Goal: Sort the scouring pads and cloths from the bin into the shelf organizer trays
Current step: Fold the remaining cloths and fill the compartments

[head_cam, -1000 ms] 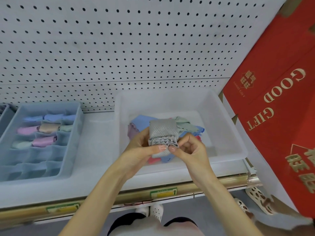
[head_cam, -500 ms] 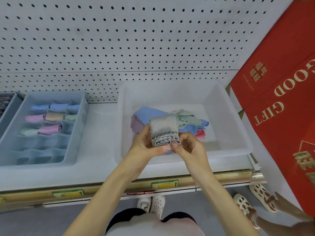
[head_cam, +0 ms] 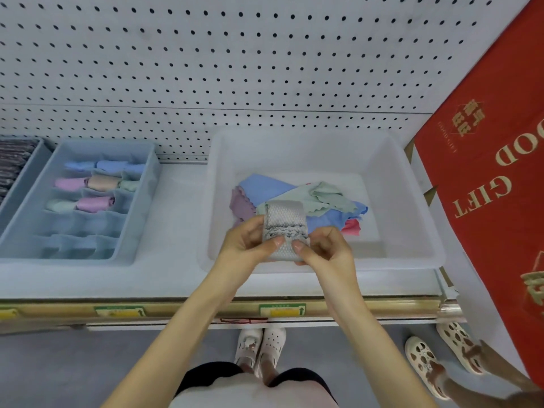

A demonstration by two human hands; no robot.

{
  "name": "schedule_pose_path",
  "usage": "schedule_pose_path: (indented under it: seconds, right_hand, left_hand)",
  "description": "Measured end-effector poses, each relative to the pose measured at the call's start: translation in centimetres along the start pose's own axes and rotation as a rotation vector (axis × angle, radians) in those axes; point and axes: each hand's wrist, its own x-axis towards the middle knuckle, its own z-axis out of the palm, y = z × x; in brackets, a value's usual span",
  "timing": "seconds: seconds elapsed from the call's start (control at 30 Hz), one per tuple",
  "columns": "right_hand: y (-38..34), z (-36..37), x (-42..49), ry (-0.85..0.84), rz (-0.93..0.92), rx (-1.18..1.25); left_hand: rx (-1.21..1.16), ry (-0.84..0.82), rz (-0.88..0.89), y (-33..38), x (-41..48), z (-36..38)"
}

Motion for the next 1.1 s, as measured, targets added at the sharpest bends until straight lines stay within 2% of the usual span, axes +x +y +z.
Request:
schedule_pose_path:
  seconds: [0.07, 0.17, 0.27, 0.6, 0.7, 0.8, 0.87, 0.93, 1.0, 1.1]
  right_hand:
    - [-0.5, -0.2, 0.5, -0.118, 0.097, 0.052]
    - [-1.5, -0.2, 1.5, -0.418, 0.243, 0.133]
    - [-2.2, 0.8, 2.0, -0.581, 0.224, 0.171]
    - [-3.3, 7.2, 2.5, -0.561, 0.169, 0.226]
    - [-3.2, 10.3, 2.9, -0.568, 0.208, 0.231]
    - [-2.4, 14.8, 2.7, -0.536, 0.107, -0.034]
    - [-1.8, 18.2, 2.5, -0.483, 0.014, -0.221]
    - [-1.5, 21.5, 2.3, -0.456, 0.005, -0.226]
    - [-1.2, 24.5, 2.4, -0.471, 0.031, -0.233]
    - [0.3, 28.6, 2.4, -0.559, 0.030, -0.401]
  left_hand:
    - [0.092, -0.018, 0.003, 0.8, -0.1, -1.0]
    - [0.197, -0.054, 0.029, 1.8, -0.6, -2.6]
    - [0.144, -0.069, 0.064, 2.6, -1.2, -3.9]
    - [-0.262, -0.155, -0.020, 4.2, -2.3, -9.5]
    - [-0.133, -0.003, -0.021, 5.1, -2.5, -11.9]
    - [0.108, 0.154, 0.042, 5.8, -2.6, -15.1]
    - [0.199, 0.145, 0.048, 6.3, -2.6, -18.0]
    - [0.152, 0.169, -0.044, 6.5, -2.5, -21.6]
    - [0.108, 0.190, -0.148, 6.7, -2.2, -25.4]
    - [0.164, 0.186, -0.180, 6.0, -2.2, -30.3]
